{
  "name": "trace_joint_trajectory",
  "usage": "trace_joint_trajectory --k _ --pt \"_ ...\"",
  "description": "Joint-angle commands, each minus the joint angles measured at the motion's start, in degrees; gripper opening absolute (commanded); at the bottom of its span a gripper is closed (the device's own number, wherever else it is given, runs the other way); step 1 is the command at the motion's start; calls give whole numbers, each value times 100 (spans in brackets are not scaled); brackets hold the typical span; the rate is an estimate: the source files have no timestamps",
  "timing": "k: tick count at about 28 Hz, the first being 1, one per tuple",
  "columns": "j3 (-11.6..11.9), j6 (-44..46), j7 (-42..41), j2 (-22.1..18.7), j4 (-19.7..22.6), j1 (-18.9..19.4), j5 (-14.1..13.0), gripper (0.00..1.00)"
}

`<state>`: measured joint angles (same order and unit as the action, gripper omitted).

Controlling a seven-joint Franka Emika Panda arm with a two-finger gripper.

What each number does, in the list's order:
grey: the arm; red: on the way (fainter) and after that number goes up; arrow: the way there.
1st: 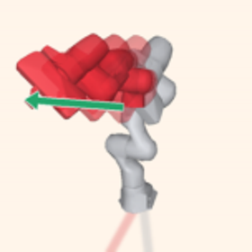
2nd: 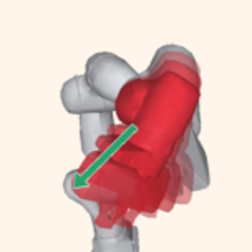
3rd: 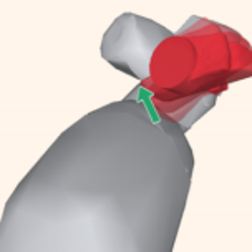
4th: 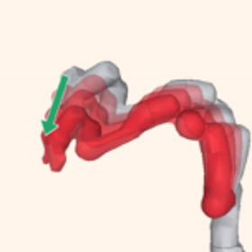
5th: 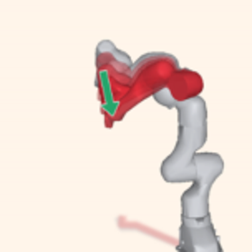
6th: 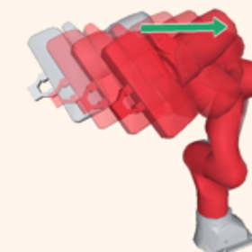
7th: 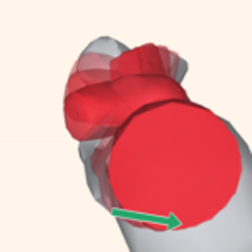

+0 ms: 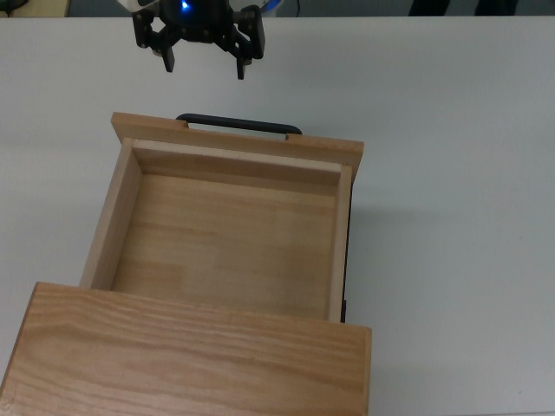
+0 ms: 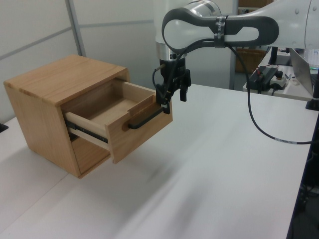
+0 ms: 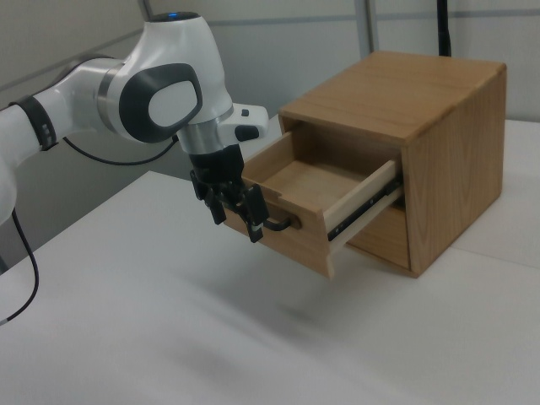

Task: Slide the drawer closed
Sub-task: 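Move the open gripper toward the drawer front beside the black handle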

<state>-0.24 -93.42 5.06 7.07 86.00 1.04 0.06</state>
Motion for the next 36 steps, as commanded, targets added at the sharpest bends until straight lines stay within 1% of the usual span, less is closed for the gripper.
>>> trace_joint_trajectory --k 1,4,5,6,7,8,16,19,24,30,32,36 --pt "-20 -272 38 58 40 80 -120 88" --pt "-29 -291 39 58 48 90 -111 53" --pt "-29 -291 13 49 57 90 -120 32" --pt "-29 -291 4 58 66 98 -128 25" --pt "-29 -282 4 58 66 116 -129 10" --pt "-29 -282 4 58 75 134 -129 0" --pt "-47 -229 -32 49 84 169 -137 0" --pt "-91 -229 -32 58 92 221 -137 0" --pt "-91 -282 -23 67 154 371 -137 0" --pt "-91 -291 30 295 136 433 -137 0" --pt "-91 -308 47 479 75 433 -137 0" --pt "-82 -422 47 699 66 424 -102 0"
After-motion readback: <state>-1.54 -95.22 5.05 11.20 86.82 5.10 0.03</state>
